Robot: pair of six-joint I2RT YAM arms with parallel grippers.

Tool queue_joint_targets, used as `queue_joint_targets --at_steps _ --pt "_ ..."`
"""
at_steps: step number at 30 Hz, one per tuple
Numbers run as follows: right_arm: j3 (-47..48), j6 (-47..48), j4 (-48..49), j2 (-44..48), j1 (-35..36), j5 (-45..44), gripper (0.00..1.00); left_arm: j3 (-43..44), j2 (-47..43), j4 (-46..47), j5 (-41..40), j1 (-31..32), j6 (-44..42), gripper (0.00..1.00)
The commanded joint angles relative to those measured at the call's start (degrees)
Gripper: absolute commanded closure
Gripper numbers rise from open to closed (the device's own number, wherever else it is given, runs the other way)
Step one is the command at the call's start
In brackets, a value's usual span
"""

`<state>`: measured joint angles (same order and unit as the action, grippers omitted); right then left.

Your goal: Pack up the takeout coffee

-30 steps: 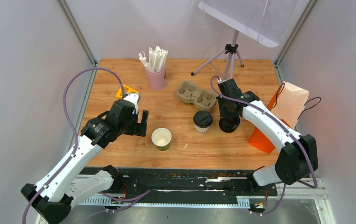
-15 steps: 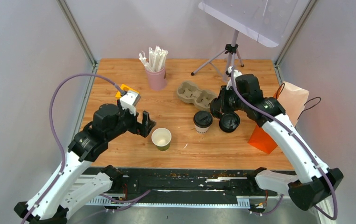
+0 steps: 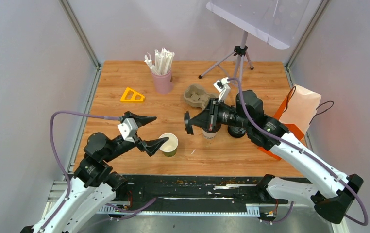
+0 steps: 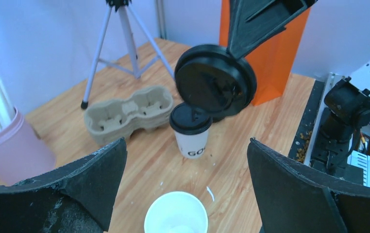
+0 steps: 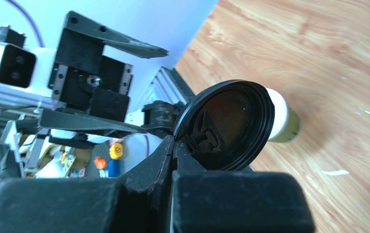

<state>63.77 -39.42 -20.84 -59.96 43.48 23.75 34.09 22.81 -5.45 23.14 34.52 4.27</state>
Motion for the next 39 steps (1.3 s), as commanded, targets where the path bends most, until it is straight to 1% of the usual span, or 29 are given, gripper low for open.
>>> queue_joint_targets --at_steps 1,7,14,23,34,39 --pt "1.0 -5.1 11.1 -2.3 3.9 1.4 1.00 -1.7 1.6 11.6 5.0 0.2 -1.6 0.00" --pt "2.5 -6.3 13.6 -6.0 7.1 1.3 1.00 -5.6 4.2 21.1 7.9 0.2 0.9 0.00" --pt "3.7 -6.2 13.5 -7.2 8.7 0.4 1.00 -5.3 5.8 19.1 8.3 0.3 -2.2 0.00" --pt "5.0 -6.2 13.6 -8.1 9.3 0.6 1.00 -7.3 6.3 21.9 13.6 0.2 -1.6 0.00" --pt "5.5 -6.0 13.5 -8.9 10.3 1.1 1.00 -7.7 6.5 22.3 10.2 0.2 -3.2 0.00" --pt "5.5 -5.8 13.4 -9.0 10.5 1.5 1.00 -8.4 4.5 21.5 9.4 0.2 -4.2 0.00"
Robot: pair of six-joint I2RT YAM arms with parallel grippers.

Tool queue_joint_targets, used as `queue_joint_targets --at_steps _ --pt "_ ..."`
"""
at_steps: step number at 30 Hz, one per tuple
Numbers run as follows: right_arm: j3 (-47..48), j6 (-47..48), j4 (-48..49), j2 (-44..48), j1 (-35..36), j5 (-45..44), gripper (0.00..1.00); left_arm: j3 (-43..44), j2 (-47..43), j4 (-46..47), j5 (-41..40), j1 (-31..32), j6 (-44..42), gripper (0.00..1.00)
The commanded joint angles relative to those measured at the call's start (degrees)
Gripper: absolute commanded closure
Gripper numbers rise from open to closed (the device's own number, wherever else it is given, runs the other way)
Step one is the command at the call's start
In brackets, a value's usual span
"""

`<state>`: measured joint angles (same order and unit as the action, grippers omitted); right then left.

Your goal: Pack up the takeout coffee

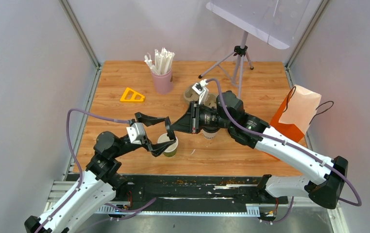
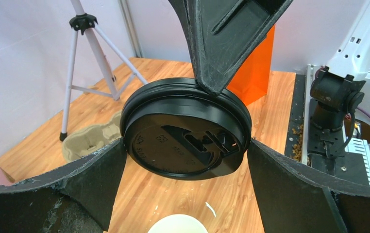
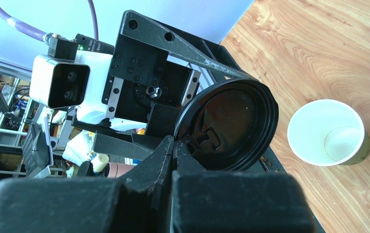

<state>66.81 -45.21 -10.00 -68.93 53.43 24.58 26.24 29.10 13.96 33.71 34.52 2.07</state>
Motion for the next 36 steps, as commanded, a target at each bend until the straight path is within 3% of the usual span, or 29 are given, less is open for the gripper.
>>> queue_joint_targets --at_steps 1,17,28,32,36 --pt "2.5 0.1 2.3 0.0 0.5 0.8 1.00 -0.8 -2.3 2.1 -1.1 0.2 -2.0 0.00" --pt "2.7 -0.1 3.0 -0.6 1.1 1.5 1.00 -0.7 -2.1 2.5 0.9 0.2 -3.1 0.00" --pt "2.1 0.0 2.8 -0.5 1.1 1.2 1.00 -0.1 -2.3 -0.2 1.8 0.2 -4.4 0.08" --pt "2.0 0.6 1.4 -0.2 1.1 0.1 0.88 1.7 -2.7 -4.9 -0.9 0.2 -4.8 0.09" --pt "1.4 1.7 -0.1 1.3 1.2 -1.8 0.77 6.2 -2.9 -15.6 -7.7 0.2 -3.7 0.13"
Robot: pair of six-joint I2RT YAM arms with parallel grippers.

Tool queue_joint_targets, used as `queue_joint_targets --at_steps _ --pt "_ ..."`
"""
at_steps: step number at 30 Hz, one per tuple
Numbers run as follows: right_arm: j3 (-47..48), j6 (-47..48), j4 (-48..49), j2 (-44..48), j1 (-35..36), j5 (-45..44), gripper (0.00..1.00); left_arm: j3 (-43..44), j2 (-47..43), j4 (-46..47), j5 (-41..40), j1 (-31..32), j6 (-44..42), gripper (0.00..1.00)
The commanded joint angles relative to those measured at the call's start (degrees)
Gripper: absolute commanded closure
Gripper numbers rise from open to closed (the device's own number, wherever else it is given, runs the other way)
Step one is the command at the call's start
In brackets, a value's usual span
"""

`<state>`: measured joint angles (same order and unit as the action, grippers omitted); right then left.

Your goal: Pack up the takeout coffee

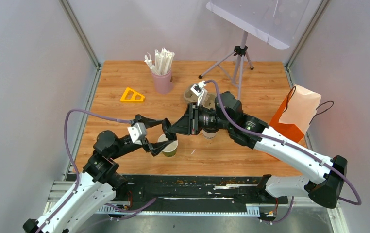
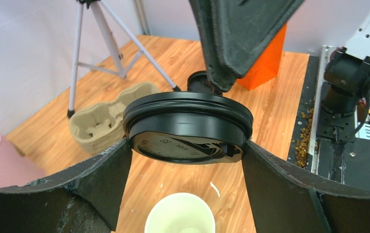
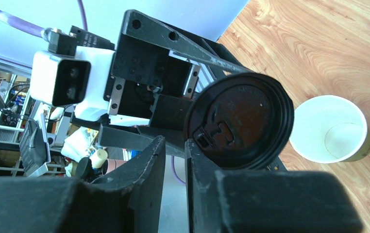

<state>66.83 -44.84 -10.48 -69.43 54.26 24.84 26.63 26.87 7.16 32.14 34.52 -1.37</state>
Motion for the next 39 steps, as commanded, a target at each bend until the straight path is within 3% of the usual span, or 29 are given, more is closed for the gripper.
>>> queue_joint_targets --at_steps 1,11,18,21,23,25,26,39 --pt "1.1 1.5 0.2 2.2 0.3 -2.7 0.75 7.0 -0.7 -11.5 -7.8 0.2 0.5 0.13" --pt "0.6 6.4 -9.5 7.0 0.1 -14.0 0.63 21.9 5.2 -39.2 -21.1 0.2 8.2 0.26" --pt "0.9 10.0 -16.2 10.8 0.1 -20.2 0.54 38.6 19.9 -64.4 -24.0 0.2 14.3 0.28" --pt "1.3 10.8 -17.7 11.6 0.1 -21.6 0.39 43.7 27.0 -71.3 -21.7 0.2 15.9 0.31" --pt "1.6 11.1 -18.9 12.1 0.1 -22.4 0.27 45.7 30.9 -74.1 -20.5 0.2 16.3 0.34" --pt "1.9 11.3 -20.0 12.5 0.1 -23.2 0.04 47.0 33.7 -75.5 -20.9 0.2 16.2 0.35" --pt "2.1 11.4 -20.4 12.7 0.1 -23.5 0.01 47.5 34.9 -75.9 -21.4 0.3 16.2 0.35" --pt "2.5 14.7 -22.9 13.7 0.1 -26.8 0.00 52.3 50.0 -78.2 -22.7 0.7 15.5 0.35"
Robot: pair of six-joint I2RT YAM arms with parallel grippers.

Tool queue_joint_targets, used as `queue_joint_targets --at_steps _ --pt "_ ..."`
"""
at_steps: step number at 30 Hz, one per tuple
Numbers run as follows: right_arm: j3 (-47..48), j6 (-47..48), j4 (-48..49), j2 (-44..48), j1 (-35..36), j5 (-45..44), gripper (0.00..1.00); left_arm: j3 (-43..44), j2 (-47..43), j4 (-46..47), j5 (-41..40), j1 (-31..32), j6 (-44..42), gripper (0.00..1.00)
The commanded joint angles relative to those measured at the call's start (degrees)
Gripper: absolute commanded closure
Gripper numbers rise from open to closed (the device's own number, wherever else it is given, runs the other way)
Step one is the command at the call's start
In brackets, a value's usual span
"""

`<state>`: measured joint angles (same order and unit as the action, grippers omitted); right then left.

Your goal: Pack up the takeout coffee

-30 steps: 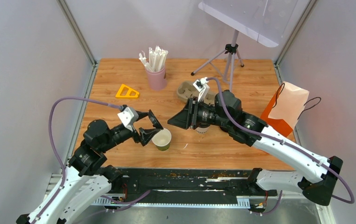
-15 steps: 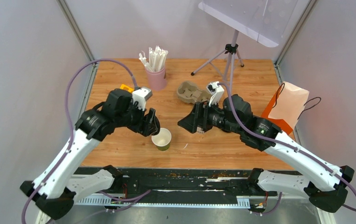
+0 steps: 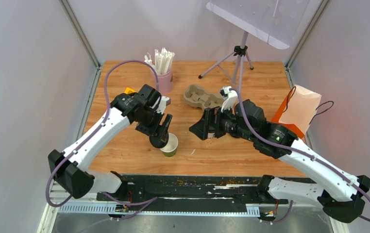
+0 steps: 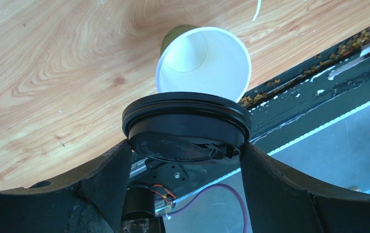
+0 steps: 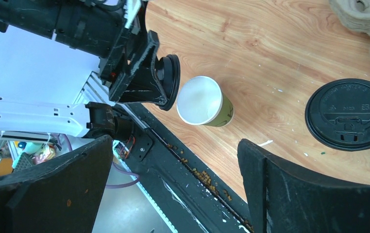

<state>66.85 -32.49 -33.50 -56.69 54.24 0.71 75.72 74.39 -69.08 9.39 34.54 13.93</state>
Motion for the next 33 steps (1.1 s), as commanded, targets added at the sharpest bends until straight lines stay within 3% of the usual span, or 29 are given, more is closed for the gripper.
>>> queue_joint_targets --at_steps 1,16,33 --pt "2.4 2.5 0.1 1.0 0.1 -2.9 0.00 3.8 3.5 -2.1 0.1 0.9 0.1 0.35" --pt "1.8 4.2 -0.8 3.3 0.1 -4.8 0.00 14.1 17.3 -10.0 -6.5 6.2 -0.5 0.32" --pt "2.6 6.5 -3.6 4.5 0.1 -6.8 0.00 15.1 24.3 -9.8 -5.5 7.8 -2.5 0.28"
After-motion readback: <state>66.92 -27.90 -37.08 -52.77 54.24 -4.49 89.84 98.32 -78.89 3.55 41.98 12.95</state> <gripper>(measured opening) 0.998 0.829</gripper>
